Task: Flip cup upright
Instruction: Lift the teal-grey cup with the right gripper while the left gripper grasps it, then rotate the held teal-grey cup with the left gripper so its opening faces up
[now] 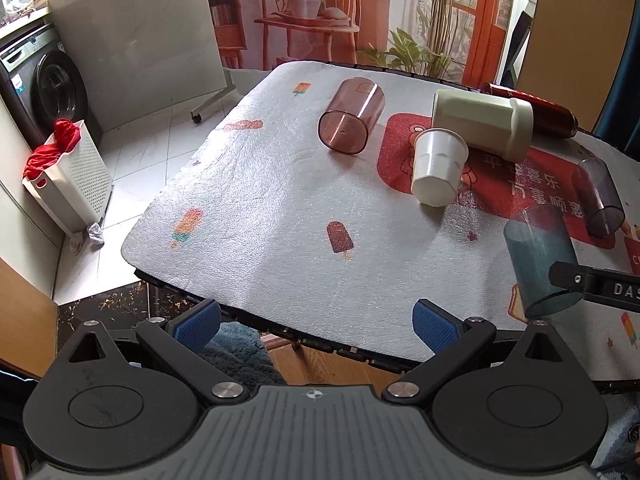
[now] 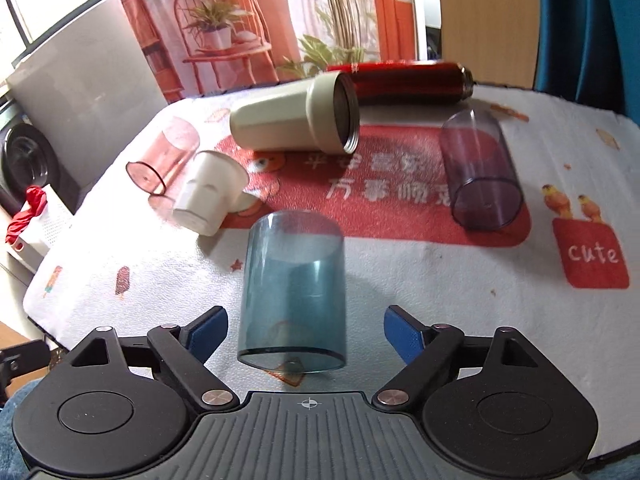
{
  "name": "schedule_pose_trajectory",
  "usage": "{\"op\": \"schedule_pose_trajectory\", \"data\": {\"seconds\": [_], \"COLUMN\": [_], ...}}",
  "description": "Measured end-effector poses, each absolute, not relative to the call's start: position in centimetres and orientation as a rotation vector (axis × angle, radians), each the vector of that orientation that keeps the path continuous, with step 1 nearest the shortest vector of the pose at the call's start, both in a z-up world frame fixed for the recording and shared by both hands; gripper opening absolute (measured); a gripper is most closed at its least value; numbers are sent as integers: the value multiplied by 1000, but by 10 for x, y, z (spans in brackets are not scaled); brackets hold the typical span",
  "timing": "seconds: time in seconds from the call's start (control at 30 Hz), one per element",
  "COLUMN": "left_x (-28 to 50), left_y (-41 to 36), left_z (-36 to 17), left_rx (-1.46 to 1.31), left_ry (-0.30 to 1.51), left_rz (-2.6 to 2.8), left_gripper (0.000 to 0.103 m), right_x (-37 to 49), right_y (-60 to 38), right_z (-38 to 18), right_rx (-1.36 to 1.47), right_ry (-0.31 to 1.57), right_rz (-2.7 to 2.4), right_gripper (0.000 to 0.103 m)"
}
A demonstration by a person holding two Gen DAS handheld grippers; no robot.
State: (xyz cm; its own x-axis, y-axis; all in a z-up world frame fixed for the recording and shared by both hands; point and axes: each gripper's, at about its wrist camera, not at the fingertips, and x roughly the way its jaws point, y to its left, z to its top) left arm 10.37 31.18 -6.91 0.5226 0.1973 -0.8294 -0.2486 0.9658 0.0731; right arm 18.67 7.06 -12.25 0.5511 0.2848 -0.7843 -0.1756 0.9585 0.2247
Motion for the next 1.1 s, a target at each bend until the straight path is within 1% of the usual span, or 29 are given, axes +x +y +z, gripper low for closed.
{"op": "schedule_pose_trajectory", "data": {"seconds": [0.13,0.2,0.23,0.5,0.67,0.8,0.87,0.9,0.93,1.0,1.03,1.1], "left_x": [116,126,131,189,231,246,250,251,251,249,246,242], "left_y": [303,292,285,211,170,147,146,148,151,156,159,161], "left_z": [-67,-64,-63,-63,-89,-112,-124,-129,-133,-139,-139,-139], "left_rx": [-77,-77,-68,-66,-90,-15,3,-7,-26,-54,-71,-66], "left_ry": [1010,1010,1007,1032,1112,1144,1177,1195,1209,1216,1205,1191], "left_rz": [239,217,201,31,-14,-28,-15,-8,-9,-20,-38,-44], "left_gripper": [103,103,103,103,103,102,94,87,83,77,71,71], "right_x": [173,169,169,173,173,173,173,173,173,173,174,173], "right_y": [51,37,28,-43,-58,-63,-65,-65,-65,-63,-62,-59], "right_z": [-106,-98,-97,-114,-121,-125,-127,-128,-129,-130,-130,-130], "right_rx": [93,56,60,122,116,127,133,136,137,137,135,128], "right_ry": [876,831,820,834,827,828,835,838,840,843,845,845], "right_rz": [229,175,153,-26,-48,-52,-49,-46,-44,-40,-38,-32], "right_gripper": [83,89,89,89,89,89,89,89,89,89,89,89]}}
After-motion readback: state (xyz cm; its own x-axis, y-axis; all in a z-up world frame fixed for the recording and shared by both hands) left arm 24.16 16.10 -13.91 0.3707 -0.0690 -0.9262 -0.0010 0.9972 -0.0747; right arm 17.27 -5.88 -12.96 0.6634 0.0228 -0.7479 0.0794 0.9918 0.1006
